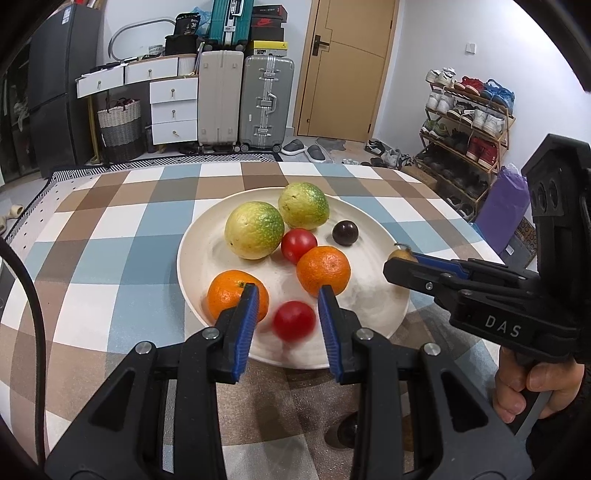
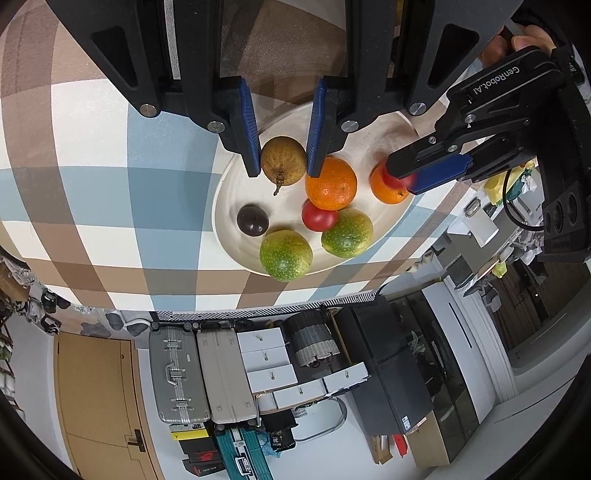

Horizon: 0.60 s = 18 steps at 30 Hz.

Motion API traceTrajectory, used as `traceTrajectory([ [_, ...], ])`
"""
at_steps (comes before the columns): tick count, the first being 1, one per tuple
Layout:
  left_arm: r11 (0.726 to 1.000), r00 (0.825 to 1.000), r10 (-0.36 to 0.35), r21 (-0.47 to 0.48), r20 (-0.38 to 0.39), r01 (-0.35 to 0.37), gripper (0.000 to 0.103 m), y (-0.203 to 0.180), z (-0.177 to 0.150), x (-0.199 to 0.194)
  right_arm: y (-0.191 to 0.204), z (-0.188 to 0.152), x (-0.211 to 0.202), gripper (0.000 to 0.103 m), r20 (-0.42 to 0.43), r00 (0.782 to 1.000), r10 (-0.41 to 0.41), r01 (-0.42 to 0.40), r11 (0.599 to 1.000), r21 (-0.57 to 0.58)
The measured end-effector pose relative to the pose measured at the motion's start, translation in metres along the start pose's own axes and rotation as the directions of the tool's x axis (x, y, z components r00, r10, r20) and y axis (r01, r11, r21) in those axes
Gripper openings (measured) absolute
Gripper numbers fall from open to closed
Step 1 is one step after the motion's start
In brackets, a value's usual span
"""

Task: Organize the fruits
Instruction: 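Open both grippers to release the tomato and pear onto the plate, then move right gripper to the round brown fruit while left gripper reaches the last dark plum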

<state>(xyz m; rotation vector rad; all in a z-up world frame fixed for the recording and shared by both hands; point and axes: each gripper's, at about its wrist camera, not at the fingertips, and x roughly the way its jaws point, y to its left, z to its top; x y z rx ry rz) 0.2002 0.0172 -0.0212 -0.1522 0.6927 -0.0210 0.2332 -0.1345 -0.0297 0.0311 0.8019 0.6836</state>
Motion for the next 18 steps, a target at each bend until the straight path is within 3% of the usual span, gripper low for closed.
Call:
traceTrajectory([
  [5, 1.000, 1.000, 0.013, 0.004, 0.025, -0.013, 0.030, 0.000, -0.001, -0.005, -0.002, 0.000, -0.005, 0.032, 0.016, 1.000, -0.009, 0.009, 1.000, 0.002],
  [10, 0.999, 1.000, 0.031, -0.016, 0.006, -0.030, 0.041, 0.004, -0.004, -0.005, -0.001, -0.004, -0.012, 0.039, 0.029, 0.999, -0.031, 0.031, 0.999, -0.022],
  [14, 0.999, 0.999, 0.036, -0.040, 0.021, -0.035, 0.063, 0.009, -0.007, -0.012, 0.000, -0.007, -0.019, 0.053, 0.042, 0.999, -0.035, 0.036, 0.999, -0.037],
  [16, 0.998, 0.999, 0.042, -0.043, 0.031, -0.041, 0.073, 0.009, -0.008, -0.016, 0.002, -0.008, -0.021, 0.072, 0.043, 0.998, -0.043, 0.045, 0.998, -0.049],
  [17, 0.998, 0.998, 0.048, -0.039, 0.036, -0.047, 0.078, 0.009, -0.009, -0.018, 0.002, -0.009, -0.023, 0.087, 0.046, 0.998, -0.042, 0.044, 0.998, -0.052],
  [18, 0.998, 0.998, 0.050, -0.035, 0.043, -0.048, 0.081, 0.008, -0.009, -0.020, 0.002, -0.010, -0.024, 0.090, 0.052, 0.998, -0.039, 0.042, 0.998, -0.053],
])
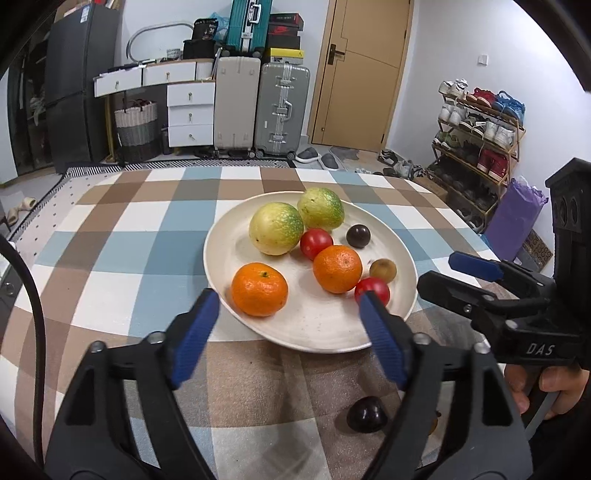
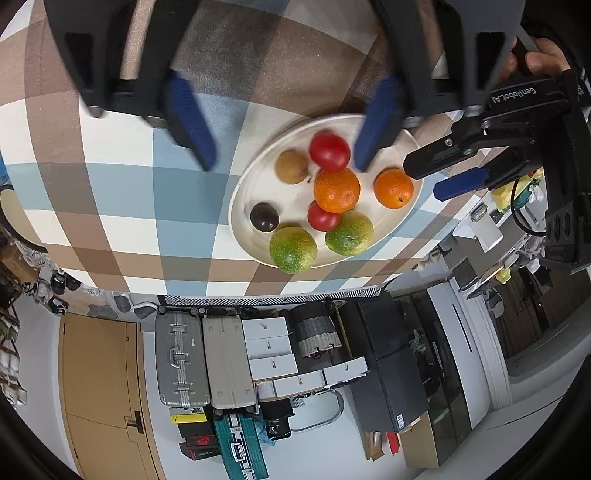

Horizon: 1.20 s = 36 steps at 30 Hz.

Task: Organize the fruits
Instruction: 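Move right gripper to the round brown fruit while left gripper reaches the last dark plum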

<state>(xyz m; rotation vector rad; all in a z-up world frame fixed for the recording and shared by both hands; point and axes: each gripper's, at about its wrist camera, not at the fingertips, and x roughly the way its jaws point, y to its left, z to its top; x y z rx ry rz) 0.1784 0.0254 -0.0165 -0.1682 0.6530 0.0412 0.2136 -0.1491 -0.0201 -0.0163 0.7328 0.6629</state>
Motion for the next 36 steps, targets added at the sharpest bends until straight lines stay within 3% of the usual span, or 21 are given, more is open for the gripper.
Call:
traceTrajectory([
  [5, 1.000, 1.000, 0.014, 0.011, 0.005, -0.014, 0.091, -0.002, -0.004, -0.009, 0.002, -0.002, -0.002, 0.102, -0.013, 1.000, 0.014, -0.014, 1.000, -0.011],
  [9, 0.999, 0.999, 0.031, 0.018, 0.015, -0.031, 0.102, -0.002, -0.009, -0.018, 0.005, -0.003, -0.006, 0.103, -0.003, 1.000, 0.024, -0.024, 0.999, -0.026],
  [23, 1.000, 1.000, 0.011, 0.017, -0.027, -0.010, 0.102, 0.000, -0.022, -0.029, 0.002, -0.021, -0.021, 0.103, -0.095, 0.994, 0.063, -0.064, 0.998, -0.008],
  [36, 1.000, 0.998, 0.026, 0.002, -0.055, -0.026, 0.102, 0.004, -0.022, -0.024, 0.035, -0.040, -0.010, 0.101, -0.257, 0.960, 0.110, -0.149, 0.980, -0.135],
])
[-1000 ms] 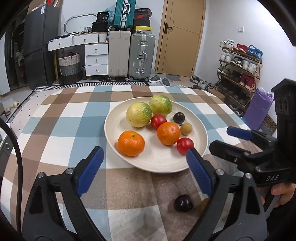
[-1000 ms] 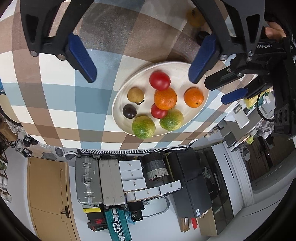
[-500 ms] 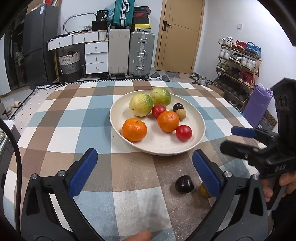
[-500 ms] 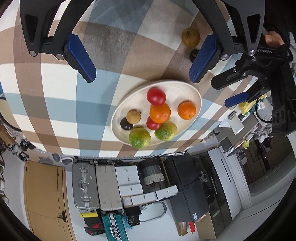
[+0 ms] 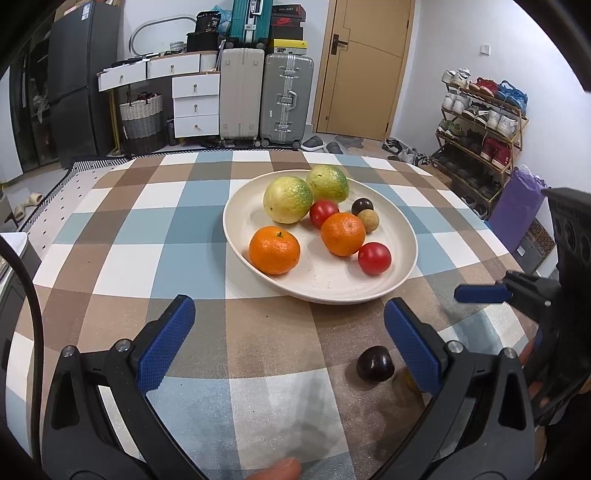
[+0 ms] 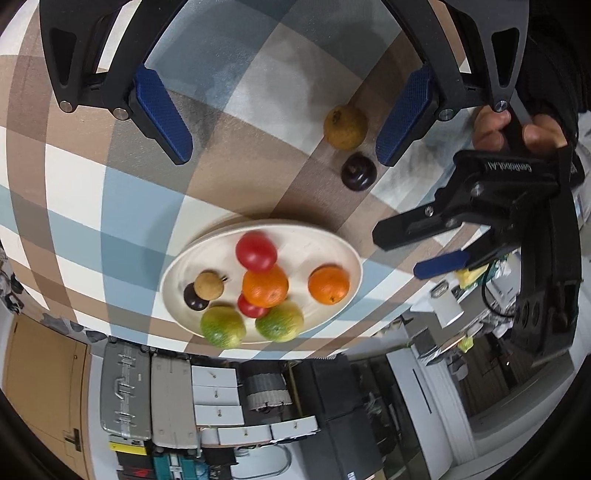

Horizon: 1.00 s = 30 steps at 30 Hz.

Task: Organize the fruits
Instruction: 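Move right gripper to the round brown fruit while left gripper reaches the last dark plum, then close right gripper on the round brown fruit while left gripper grasps the dark plum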

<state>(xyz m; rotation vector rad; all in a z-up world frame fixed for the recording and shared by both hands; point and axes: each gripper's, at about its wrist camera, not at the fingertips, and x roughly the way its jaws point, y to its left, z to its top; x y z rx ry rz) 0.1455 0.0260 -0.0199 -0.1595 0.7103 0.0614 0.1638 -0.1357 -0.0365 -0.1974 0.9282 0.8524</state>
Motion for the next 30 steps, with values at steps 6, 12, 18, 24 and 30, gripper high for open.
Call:
traceTrajectory([
  [6, 1.000, 1.000, -0.002, -0.005, -0.026, 0.002, 0.102, 0.000, -0.001, 0.006, 0.012, -0.006, 0.011, 0.083, -0.047, 0.998, 0.030, -0.032, 0.998, -0.059],
  [12, 1.000, 0.999, -0.013, 0.005, -0.034, 0.013, 0.102, -0.003, -0.002, 0.008, 0.018, -0.008, 0.011, 0.071, -0.051, 0.998, 0.037, -0.041, 0.995, -0.092],
  [18, 1.000, 0.999, -0.017, 0.006, -0.046, 0.017, 0.102, -0.005, -0.003, 0.009, 0.021, -0.010, 0.009, 0.055, -0.060, 0.993, 0.103, -0.110, 0.988, -0.109],
  [24, 1.000, 0.998, -0.028, 0.002, -0.058, 0.029, 0.102, -0.005, -0.002, 0.010, 0.027, -0.013, 0.010, 0.031, -0.063, 0.992, 0.109, -0.117, 0.983, -0.141],
  [30, 0.998, 0.994, -0.057, 0.022, -0.090, 0.059, 0.102, -0.011, -0.004, 0.013, 0.025, -0.011, 0.007, 0.029, -0.051, 0.988, 0.145, -0.150, 0.980, -0.133],
])
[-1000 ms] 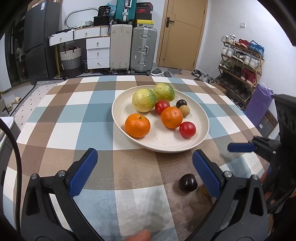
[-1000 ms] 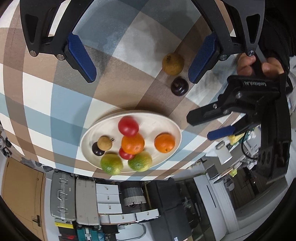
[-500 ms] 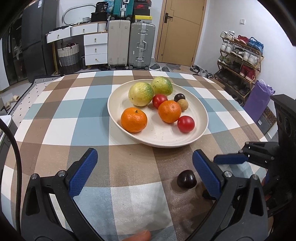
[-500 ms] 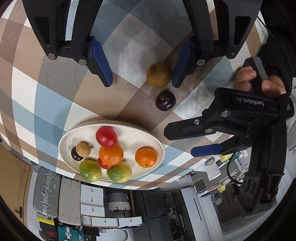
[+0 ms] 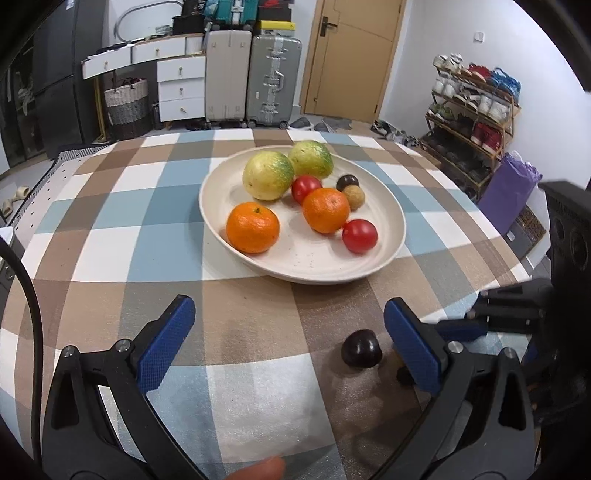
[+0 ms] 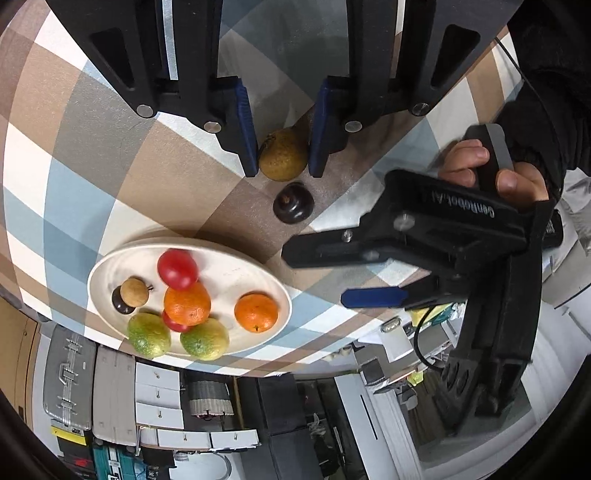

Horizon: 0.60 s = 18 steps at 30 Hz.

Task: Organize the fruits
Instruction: 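Close right gripper on the round brown fruit while left gripper grasps the dark plum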

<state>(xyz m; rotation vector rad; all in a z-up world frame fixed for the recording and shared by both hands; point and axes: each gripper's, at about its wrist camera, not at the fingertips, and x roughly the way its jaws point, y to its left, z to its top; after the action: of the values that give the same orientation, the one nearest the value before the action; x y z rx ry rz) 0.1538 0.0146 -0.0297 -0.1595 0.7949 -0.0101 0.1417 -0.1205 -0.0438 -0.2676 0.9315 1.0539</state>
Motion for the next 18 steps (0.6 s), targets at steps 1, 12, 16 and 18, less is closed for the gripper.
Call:
traceTrajectory([
  [1, 1.000, 1.000, -0.008, 0.005, -0.009, 0.008, 0.102, -0.001, 0.000, 0.001, -0.002, 0.001, -0.001, 0.029, 0.007, 1.000, -0.003, 0.003, 1.000, 0.008],
  [12, 0.993, 0.993, -0.082, 0.079, -0.086, 0.089, 0.100, -0.022, -0.009, 0.009, -0.045, 0.006, -0.019, 0.029, 0.085, 0.988, -0.133, 0.117, 0.978, 0.173],
  [16, 0.987, 0.988, -0.117, 0.100, -0.097, 0.126, 0.094, -0.028, -0.011, 0.008, -0.057, 0.008, -0.027, 0.029, 0.117, 0.982, -0.149, 0.121, 0.968, 0.221],
  [18, 0.985, 0.985, -0.125, 0.108, -0.116, 0.137, 0.088, -0.029, -0.012, 0.010, -0.060, 0.008, -0.029, 0.029, 0.129, 0.979, -0.158, 0.125, 0.965, 0.232],
])
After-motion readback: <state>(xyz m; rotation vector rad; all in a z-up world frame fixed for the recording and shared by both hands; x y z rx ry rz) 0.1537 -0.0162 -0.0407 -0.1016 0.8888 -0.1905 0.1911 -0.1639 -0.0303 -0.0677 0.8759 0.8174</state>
